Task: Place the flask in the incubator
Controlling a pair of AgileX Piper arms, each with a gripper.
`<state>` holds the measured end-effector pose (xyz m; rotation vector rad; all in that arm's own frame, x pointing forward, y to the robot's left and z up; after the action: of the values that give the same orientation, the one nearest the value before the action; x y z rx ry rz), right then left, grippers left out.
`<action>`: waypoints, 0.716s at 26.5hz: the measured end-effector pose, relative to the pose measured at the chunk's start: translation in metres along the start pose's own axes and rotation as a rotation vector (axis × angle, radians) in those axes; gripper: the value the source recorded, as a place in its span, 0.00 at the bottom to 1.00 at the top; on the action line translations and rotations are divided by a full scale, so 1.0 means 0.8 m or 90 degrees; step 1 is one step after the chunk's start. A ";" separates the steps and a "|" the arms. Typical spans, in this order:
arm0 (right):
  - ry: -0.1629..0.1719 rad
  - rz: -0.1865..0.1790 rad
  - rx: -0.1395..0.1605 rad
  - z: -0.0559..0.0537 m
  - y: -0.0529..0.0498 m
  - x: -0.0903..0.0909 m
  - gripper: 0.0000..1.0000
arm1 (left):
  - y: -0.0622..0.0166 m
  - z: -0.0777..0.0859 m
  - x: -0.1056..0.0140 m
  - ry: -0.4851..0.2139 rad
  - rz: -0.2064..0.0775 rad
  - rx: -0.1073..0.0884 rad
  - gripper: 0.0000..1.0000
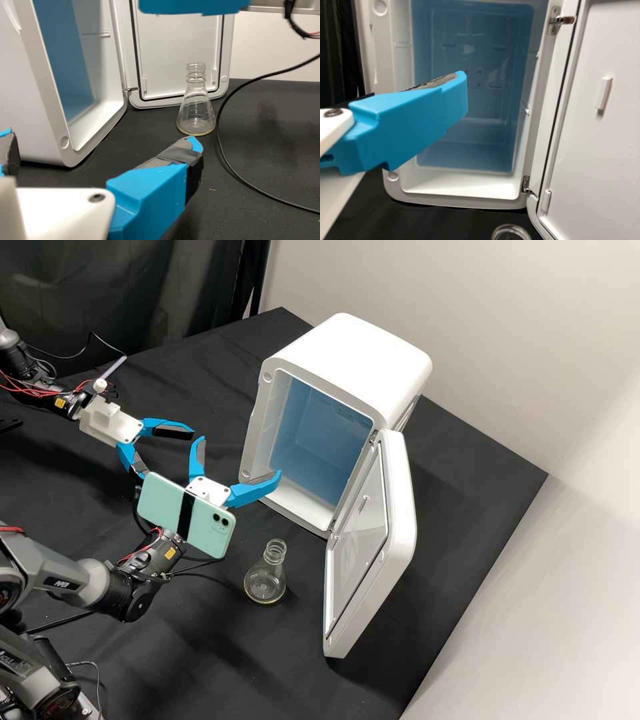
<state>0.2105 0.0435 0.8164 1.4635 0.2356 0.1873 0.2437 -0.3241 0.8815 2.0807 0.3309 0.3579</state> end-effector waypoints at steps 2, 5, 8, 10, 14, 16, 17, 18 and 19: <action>-0.002 -0.008 -0.001 0.001 -0.003 -0.004 1.00 | 0.0000 0.000 0.000 0.000 0.000 0.000 1.00; -0.005 -0.021 -0.005 0.004 -0.006 -0.009 1.00 | 0.0000 0.000 0.000 0.000 0.000 0.000 1.00; -0.012 -0.030 -0.011 0.007 -0.009 -0.014 1.00 | 0.0000 0.000 0.000 0.000 0.000 0.000 1.00; -0.014 -0.039 -0.027 0.009 -0.012 -0.018 1.00 | 0.0000 0.000 0.000 0.000 0.000 0.000 1.00; -0.016 -0.053 -0.043 0.011 -0.015 -0.023 1.00 | 0.0000 0.000 0.000 0.000 0.000 0.000 1.00; -0.015 -0.060 -0.063 0.012 -0.016 -0.025 1.00 | 0.0000 0.000 0.000 0.000 0.000 0.000 1.00; -0.015 -0.062 -0.068 0.013 -0.016 -0.026 1.00 | 0.0000 0.000 0.000 0.000 0.000 0.000 1.00; -0.015 -0.066 -0.072 0.013 -0.017 -0.027 1.00 | 0.0000 0.000 0.000 0.000 0.000 0.000 1.00; -0.014 -0.066 -0.076 0.013 -0.017 -0.027 1.00 | 0.0000 0.000 0.000 0.000 0.000 0.000 1.00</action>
<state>0.1921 0.0264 0.8050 1.3312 0.2775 0.0992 0.2437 -0.3241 0.8815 2.0812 0.3309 0.3572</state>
